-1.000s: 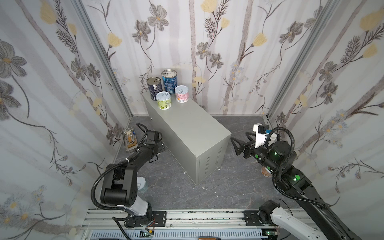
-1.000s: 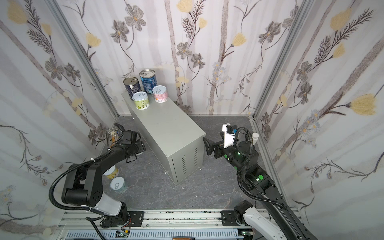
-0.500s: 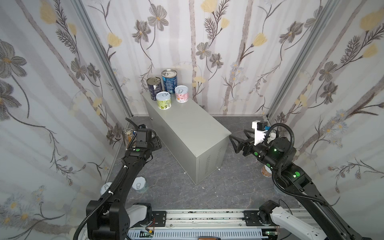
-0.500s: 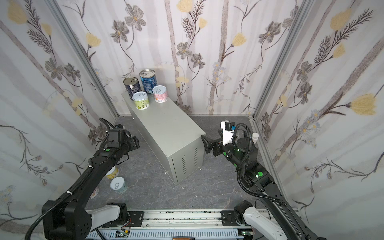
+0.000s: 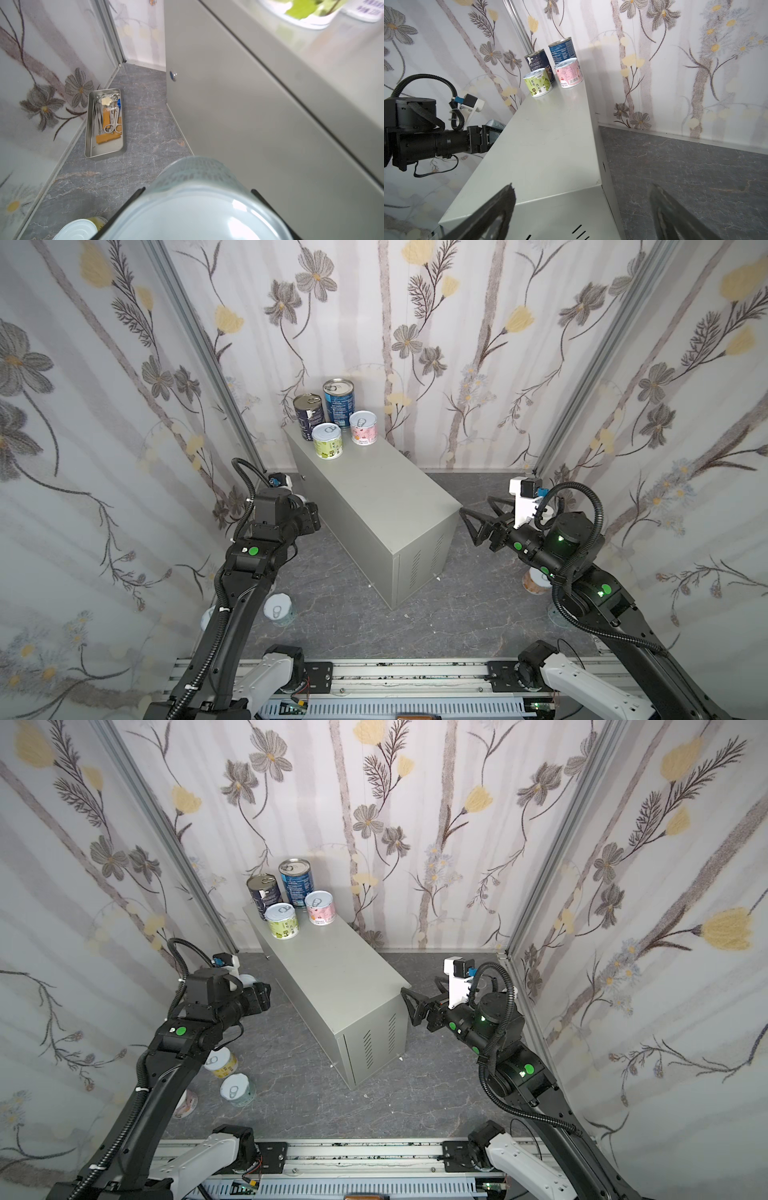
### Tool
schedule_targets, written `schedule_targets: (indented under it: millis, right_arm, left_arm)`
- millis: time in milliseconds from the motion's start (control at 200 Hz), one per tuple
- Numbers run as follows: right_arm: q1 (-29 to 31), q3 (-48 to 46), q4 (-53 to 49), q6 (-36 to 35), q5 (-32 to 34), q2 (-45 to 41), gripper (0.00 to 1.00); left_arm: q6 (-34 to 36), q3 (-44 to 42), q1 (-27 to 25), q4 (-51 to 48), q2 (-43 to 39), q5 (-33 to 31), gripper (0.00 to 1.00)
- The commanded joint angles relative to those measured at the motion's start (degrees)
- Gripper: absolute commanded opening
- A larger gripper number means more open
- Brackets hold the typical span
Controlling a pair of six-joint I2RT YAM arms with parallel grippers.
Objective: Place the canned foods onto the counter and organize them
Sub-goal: 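Carry the held can with the left gripper up over the cabinet top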
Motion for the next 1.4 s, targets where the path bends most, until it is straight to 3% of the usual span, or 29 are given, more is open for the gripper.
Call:
schedule_targets:
  millis: [0,659,894,1394]
  right_arm:
    - [0.6,1.3,-1.2,0.5,0.3,0.9,1.00]
    - [3.3,2.2,-1.3,-0.6,1.9,1.7,1.00]
    - [3.4,1.7,-0.8,-1.0,1.6,2.1,1.00]
    - [3.3,-0.1,0.5,-2.4,1.1,2.9,1.00]
  left_arm:
    - [1.7,3.3,-1.5,-1.5,-0.3,-2.0,0.58]
    - [4.0,27.7,-19.7,-12.4,10.3,-12.6,0.58]
    - [4.6,35.2,-23.5,-16.3,16.2,-11.9,0.58]
    - [4.9,49.3,-24.3,-23.7,28.6,-4.3,0.58]
